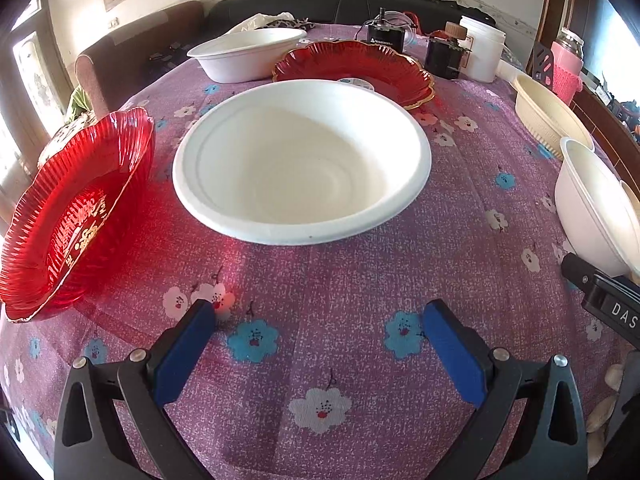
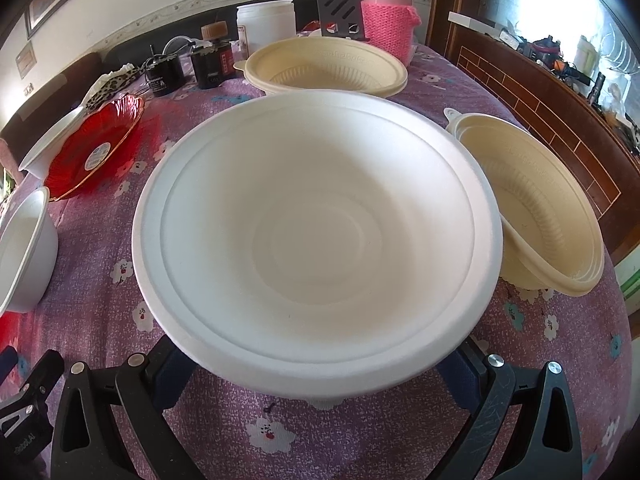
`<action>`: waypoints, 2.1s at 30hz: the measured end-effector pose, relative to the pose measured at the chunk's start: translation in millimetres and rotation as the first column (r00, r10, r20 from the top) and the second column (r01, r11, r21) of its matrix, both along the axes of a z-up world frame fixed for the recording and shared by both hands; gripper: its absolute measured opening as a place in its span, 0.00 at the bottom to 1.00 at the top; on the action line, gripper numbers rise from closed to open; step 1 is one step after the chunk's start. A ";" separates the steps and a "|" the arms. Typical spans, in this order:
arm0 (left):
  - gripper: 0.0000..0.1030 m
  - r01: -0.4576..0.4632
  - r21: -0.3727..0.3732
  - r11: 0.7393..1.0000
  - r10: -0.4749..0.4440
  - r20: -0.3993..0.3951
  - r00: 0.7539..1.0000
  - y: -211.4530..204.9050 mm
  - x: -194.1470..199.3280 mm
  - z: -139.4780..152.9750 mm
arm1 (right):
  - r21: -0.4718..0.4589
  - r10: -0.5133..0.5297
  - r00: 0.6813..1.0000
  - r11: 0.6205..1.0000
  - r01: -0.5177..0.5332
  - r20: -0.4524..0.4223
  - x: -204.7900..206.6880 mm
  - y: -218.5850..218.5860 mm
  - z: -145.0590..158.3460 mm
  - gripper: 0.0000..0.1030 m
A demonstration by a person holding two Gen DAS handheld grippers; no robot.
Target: Organize plates and bowls
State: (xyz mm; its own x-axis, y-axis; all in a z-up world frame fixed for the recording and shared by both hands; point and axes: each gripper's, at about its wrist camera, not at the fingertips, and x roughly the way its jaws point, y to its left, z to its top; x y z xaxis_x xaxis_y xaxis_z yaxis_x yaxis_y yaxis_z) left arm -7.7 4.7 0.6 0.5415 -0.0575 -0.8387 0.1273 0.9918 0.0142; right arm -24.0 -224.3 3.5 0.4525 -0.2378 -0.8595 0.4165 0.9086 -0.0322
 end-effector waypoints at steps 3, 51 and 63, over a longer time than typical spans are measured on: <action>1.00 0.001 -0.002 1.000 -0.001 0.000 1.000 -0.7 0.1 0.2 | -0.003 -0.012 1.000 1.000 0.012 0.002 1.1 -0.6 0.2 0.99; 0.88 0.101 -0.179 0.979 -0.058 0.234 0.971 121.3 43.8 130.4 | 0.198 0.311 0.897 0.903 -0.382 0.314 48.6 138.2 61.9 0.65; 0.46 0.107 -0.217 0.970 -0.120 -0.048 0.992 73.6 121.2 63.9 | 0.374 0.306 0.925 0.849 -0.373 0.227 94.9 141.8 4.3 0.37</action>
State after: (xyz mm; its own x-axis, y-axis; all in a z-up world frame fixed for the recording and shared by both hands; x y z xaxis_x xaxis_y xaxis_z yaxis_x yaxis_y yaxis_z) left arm 113.5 78.4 64.5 0.4696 -0.2972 -0.8314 0.2337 0.9499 -0.2076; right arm 70.9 -82.5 7.8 0.5745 0.3060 -0.7591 0.0489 0.9130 0.4051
